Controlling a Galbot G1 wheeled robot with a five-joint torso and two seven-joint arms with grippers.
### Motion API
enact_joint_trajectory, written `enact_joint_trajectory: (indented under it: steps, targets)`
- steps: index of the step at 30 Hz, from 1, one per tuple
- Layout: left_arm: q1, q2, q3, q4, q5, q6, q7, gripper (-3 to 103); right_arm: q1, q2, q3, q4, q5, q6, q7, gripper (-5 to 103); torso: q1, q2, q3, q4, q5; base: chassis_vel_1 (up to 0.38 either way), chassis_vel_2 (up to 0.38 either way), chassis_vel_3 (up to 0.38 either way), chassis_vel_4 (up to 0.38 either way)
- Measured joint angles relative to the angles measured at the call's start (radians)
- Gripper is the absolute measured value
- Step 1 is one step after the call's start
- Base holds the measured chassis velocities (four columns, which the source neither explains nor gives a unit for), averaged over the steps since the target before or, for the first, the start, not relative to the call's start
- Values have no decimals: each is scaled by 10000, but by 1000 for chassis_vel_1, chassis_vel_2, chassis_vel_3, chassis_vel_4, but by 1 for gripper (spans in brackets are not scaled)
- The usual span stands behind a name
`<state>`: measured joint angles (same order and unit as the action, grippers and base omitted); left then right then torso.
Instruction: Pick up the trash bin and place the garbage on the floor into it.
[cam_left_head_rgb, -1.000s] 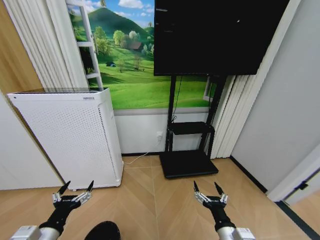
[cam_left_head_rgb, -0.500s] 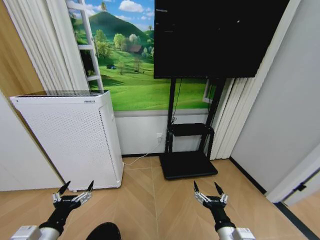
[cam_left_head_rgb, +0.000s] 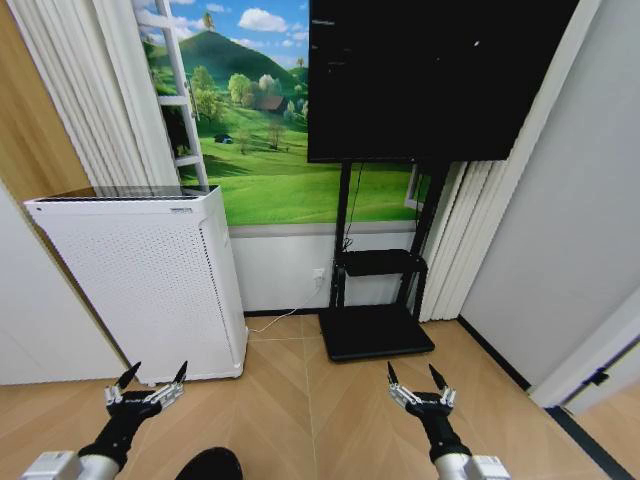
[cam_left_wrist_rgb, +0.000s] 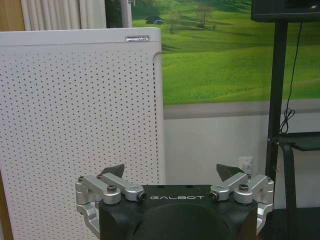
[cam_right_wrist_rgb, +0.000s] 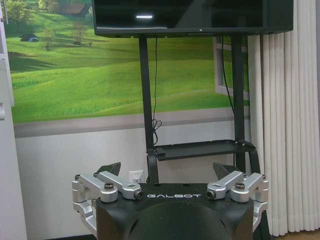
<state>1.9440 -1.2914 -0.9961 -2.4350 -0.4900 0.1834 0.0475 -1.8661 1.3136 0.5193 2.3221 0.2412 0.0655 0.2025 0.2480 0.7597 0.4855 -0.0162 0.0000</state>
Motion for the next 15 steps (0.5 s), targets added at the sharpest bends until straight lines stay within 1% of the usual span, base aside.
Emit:
enact_joint_trajectory:
  steps: [2, 5, 15]
  targets:
    - [0, 0, 0, 0, 0, 0, 0, 100, 0, 0, 0, 0, 0, 0, 0, 100, 62, 144, 81, 0, 0, 0, 0, 0, 0]
    - [0, 0, 0, 0, 0, -1, 0, 100, 0, 0, 0, 0, 0, 0, 0, 100, 101, 240, 141, 0, 0, 0, 0, 0, 0]
    - [0, 0, 0, 0, 0, 0, 0, 100, 0, 0, 0, -1, 0, 0, 0, 100, 114, 274, 166, 0, 0, 0, 0, 0, 0]
